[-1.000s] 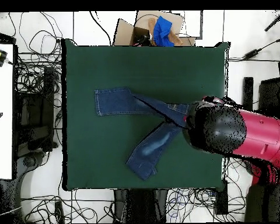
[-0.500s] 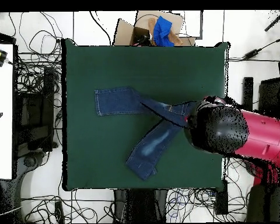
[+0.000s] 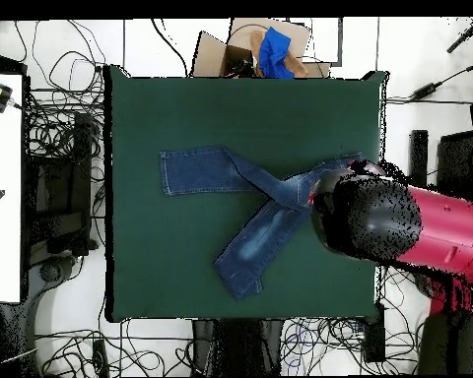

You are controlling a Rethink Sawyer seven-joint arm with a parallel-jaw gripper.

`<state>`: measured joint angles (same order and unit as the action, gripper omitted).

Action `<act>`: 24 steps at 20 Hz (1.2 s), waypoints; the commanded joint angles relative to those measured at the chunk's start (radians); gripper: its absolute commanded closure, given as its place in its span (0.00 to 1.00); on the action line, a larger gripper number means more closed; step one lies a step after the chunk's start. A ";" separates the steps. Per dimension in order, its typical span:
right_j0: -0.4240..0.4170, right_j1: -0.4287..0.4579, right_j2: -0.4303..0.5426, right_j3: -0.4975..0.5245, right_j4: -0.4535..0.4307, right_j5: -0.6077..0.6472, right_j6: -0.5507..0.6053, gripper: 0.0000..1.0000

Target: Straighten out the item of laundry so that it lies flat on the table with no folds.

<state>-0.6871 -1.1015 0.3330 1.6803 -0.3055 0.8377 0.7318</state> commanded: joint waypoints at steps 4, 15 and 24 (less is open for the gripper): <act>0.008 0.001 0.055 0.100 0.003 -0.057 0.022 0.00; 0.005 -0.011 0.049 0.205 0.052 -0.127 0.083 0.00; -0.032 0.128 0.126 0.367 0.088 -0.465 0.158 0.00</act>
<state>-0.6911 -1.1071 0.3404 1.8150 -0.2444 0.5890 0.7318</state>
